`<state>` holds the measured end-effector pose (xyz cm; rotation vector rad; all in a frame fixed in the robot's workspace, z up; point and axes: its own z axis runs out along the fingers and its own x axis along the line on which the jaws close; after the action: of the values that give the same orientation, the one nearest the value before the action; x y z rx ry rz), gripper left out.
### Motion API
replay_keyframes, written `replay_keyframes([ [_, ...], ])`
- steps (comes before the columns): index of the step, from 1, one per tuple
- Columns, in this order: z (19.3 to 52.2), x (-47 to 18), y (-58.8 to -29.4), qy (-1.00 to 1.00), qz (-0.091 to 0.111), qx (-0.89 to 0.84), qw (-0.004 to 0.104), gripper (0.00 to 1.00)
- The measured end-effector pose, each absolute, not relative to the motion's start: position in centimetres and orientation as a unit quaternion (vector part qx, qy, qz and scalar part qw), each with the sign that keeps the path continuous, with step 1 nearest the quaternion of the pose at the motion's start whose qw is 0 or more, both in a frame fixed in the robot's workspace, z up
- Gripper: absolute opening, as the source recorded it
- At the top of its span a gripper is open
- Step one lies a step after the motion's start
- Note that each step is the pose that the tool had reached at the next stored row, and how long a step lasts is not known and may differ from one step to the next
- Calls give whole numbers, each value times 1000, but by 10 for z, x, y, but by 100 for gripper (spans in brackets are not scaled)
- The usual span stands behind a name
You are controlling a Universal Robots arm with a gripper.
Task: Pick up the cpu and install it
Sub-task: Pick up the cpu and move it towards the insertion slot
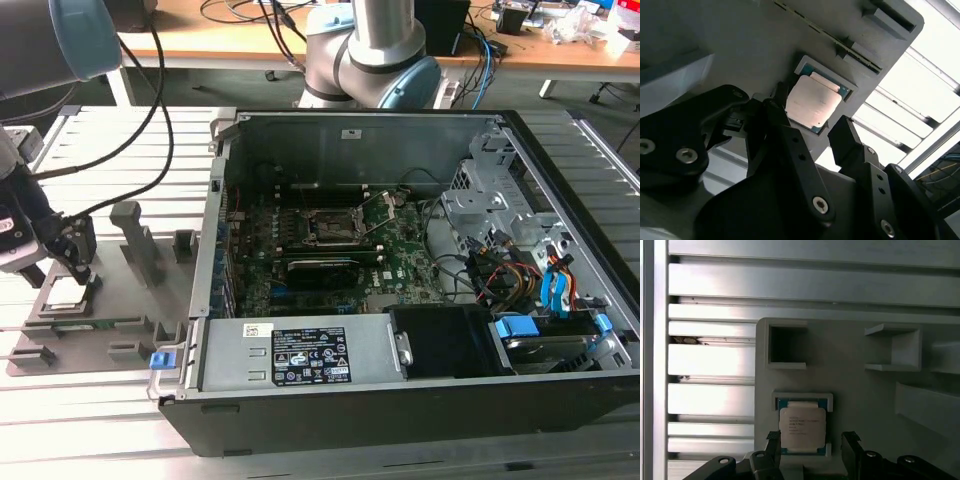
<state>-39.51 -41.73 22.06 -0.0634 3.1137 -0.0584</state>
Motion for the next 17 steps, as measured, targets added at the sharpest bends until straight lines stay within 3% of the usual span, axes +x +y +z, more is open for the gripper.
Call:
replay_keyframes([
  [17,198,-399,-417,999,-16,-34,14,60],
])
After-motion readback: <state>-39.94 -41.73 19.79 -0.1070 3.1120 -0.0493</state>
